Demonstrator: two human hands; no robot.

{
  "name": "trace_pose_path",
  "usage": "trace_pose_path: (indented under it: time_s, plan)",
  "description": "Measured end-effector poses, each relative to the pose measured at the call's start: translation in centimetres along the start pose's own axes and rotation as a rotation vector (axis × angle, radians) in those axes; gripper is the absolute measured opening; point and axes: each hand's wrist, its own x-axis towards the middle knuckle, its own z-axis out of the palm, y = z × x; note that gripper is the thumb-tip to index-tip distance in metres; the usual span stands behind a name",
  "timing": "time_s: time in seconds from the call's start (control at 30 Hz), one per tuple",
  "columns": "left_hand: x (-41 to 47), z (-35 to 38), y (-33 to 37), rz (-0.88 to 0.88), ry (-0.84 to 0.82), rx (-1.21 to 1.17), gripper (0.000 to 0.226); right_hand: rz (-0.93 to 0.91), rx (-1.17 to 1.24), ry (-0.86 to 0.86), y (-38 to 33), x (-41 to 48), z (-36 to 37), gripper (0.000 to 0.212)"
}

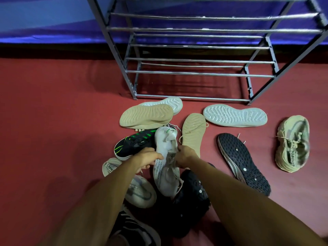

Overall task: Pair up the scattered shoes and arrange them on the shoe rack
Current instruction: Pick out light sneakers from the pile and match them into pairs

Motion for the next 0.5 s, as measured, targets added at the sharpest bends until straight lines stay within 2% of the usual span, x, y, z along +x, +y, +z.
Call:
trace_pose_path:
  time_s: [0.13,0.33,0.43,0.5]
  plan:
    - [-1.5,0.4,0.0,0.011,0.029,-0.125,0.019,-0.041,0.081,-0.022,0.6,-0.9,-1.2,0.029]
    - [-4.3,0.2,1.8,0.211,0.174,-0.260,0.027,-0.106,0.533,0.052,0.3,-3.7,-3.6,0.007]
    - [-6.0,0.3,2.9,0.338,0.116,-0.362,0.037,-0.136,0.764,0.007,0.2,-5.3,-5.4,0.009]
    - [-7.2,0.5,3.6,0.401,0.049,-0.422,0.043,-0.168,0.843,-0.022,0.5,-6.5,-6.5,0.019]
